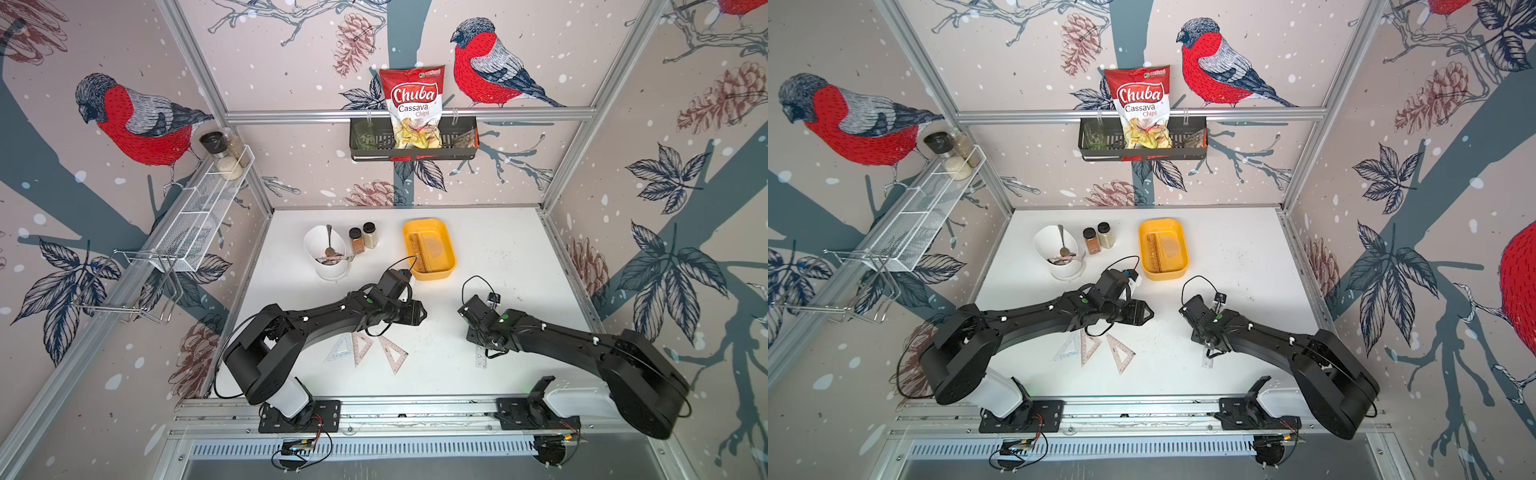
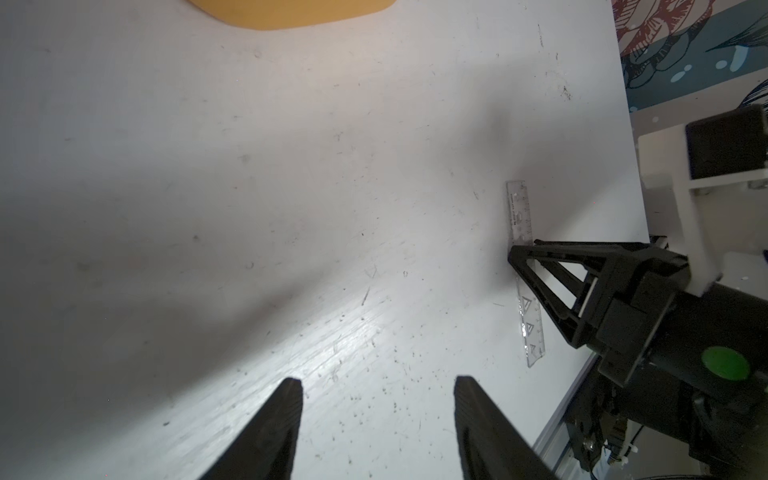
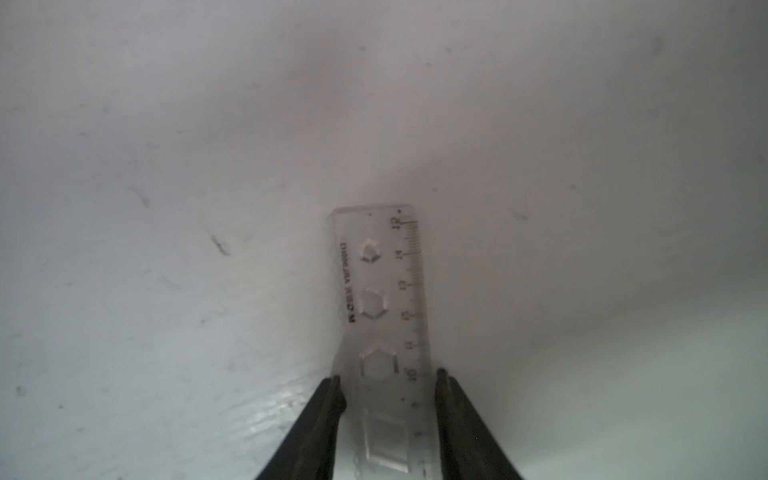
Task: Put the scattered rulers into the storage box
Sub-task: Move the ruler to the center of the board.
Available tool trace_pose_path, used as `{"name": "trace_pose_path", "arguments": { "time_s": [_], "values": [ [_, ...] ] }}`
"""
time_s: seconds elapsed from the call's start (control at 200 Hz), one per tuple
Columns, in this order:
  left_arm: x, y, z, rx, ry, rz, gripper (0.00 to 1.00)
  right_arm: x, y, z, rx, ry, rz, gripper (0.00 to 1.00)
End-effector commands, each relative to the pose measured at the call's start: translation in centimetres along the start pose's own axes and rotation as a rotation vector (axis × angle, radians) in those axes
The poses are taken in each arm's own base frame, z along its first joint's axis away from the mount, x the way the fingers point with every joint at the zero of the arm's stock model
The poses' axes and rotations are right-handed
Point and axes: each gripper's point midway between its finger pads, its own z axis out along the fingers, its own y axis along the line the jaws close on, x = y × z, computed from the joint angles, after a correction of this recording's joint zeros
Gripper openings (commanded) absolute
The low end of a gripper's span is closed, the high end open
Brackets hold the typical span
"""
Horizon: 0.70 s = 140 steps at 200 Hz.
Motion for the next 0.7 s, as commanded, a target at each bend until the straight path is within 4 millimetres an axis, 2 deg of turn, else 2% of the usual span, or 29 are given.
{"name": "trace_pose_path", "arguments": {
  "time_s": [0.0, 0.25, 0.545, 0.695],
  "values": [
    [-0.5, -0.1, -0.3, 0.018, -0.028, -0.001, 0.62, 1.8, 2.5, 0.6, -0.070, 0.113, -0.052, 0.36],
    [-0.2, 0.6, -1.0, 0.021, -0.048, -0.024, 0.62, 0.7, 7.1, 0.7, -0.127, 0.120, -0.108, 0.32],
    [0.5, 2.1, -1.9, 0.031, -0.063, -0.072, 0.61, 0.0, 14.0, 0.2, -0.235, 0.133, -0.168, 0.33],
    [0.5, 2.1, -2.1, 0.043, -0.064, -0.078, 0.61, -0.2, 14.9, -0.2, -0.251, 0.136, -0.187, 0.37]
  ]
}}
